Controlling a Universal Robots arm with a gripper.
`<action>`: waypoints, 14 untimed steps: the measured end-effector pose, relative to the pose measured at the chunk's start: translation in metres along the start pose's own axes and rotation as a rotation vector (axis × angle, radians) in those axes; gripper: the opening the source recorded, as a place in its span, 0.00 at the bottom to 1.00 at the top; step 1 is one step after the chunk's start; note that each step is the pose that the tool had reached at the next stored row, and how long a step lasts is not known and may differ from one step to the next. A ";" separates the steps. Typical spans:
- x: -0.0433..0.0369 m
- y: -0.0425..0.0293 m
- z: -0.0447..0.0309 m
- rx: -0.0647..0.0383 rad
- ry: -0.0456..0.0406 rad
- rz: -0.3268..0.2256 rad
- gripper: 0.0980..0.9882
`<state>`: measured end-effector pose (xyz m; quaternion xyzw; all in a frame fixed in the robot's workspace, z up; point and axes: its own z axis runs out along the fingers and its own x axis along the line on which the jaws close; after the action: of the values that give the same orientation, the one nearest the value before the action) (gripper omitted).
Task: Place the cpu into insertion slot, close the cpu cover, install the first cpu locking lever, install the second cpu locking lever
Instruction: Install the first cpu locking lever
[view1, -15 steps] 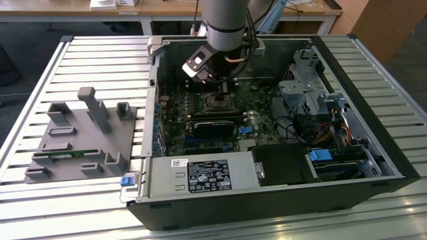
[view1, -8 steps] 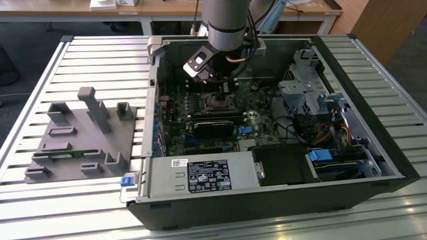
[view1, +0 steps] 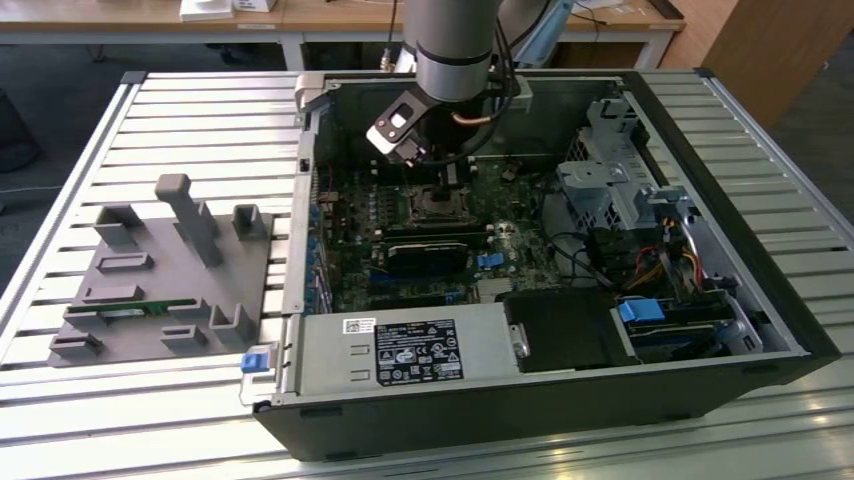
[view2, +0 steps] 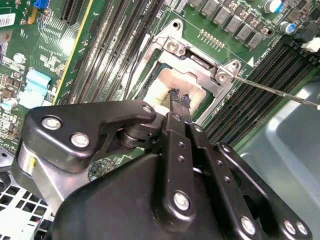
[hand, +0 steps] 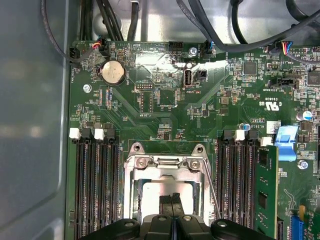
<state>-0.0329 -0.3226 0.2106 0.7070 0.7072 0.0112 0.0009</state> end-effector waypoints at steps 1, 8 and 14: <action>0.0000 0.0000 -0.0005 0.000 -0.0002 0.000 0.02; 0.0001 0.0001 -0.0084 0.000 0.0001 0.000 0.02; 0.0002 0.0003 -0.0174 0.000 0.0001 0.000 0.02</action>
<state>-0.0330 -0.3227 0.2279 0.7070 0.7072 0.0112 0.0009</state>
